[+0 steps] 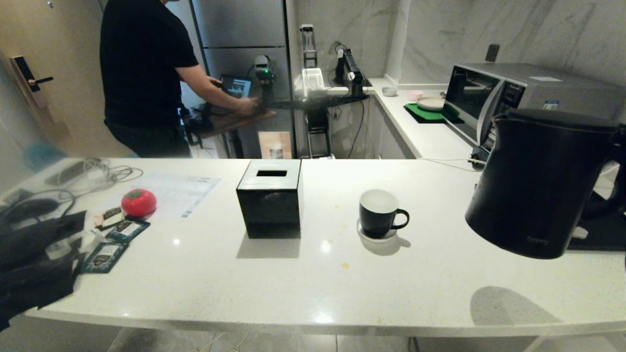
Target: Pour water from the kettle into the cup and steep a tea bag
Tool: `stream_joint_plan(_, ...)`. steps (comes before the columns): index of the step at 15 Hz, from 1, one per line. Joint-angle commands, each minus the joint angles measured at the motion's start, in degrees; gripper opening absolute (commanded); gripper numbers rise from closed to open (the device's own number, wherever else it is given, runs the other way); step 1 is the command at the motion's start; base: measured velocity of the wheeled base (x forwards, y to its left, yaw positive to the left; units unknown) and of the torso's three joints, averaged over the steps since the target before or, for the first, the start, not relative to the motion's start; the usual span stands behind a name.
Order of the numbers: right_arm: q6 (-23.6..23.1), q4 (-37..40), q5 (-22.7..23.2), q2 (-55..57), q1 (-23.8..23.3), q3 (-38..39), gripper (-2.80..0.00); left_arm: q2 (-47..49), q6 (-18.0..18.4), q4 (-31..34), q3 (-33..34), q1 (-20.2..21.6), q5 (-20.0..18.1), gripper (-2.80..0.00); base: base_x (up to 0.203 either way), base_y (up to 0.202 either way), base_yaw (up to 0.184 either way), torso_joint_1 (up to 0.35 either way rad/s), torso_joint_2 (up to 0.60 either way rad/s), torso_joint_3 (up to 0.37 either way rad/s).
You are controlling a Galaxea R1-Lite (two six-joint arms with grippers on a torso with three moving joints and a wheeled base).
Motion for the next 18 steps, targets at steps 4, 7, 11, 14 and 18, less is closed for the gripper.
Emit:
stream_joint_plan(4, -0.05, 2.87, 0.41, 1.41, -0.07, -3.95, -2.80, 0.04, -0.05, -0.02, 0.00, 0.01, 0.02, -2.80, 0.000, 0.000, 0.000, 0.000, 0.00, 0.000)
stream_joint_plan(7, -2.98, 2.60, 0.41, 3.22, -0.06, -4.33, -2.80, 0.04, -0.05, -0.02, 0.00, 0.01, 0.02, -2.80, 0.000, 0.000, 0.000, 0.000, 0.00, 0.000)
stream_joint_plan(11, -4.30, 2.06, 0.34, 8.19, -0.06, -8.02, -2.80, 0.04, -0.05, -0.02, 0.00, 0.01, -0.07, -2.80, 0.000, 0.000, 0.000, 0.000, 0.00, 0.000)
stream_joint_plan(14, -7.08, 1.98, 0.40, 12.23, -0.06, -11.48, -2.80, 0.04, -0.05, -0.02, 0.00, 0.01, 0.02, -2.80, 0.000, 0.000, 0.000, 0.000, 0.00, 0.000)
stream_joint_plan(18, -11.20, -2.54, 0.49, 15.72, 0.07, -10.96, -2.80, 0.04, -0.05, -0.02, 0.00, 0.01, 0.02, -2.80, 0.000, 0.000, 0.000, 0.000, 0.00, 0.000)
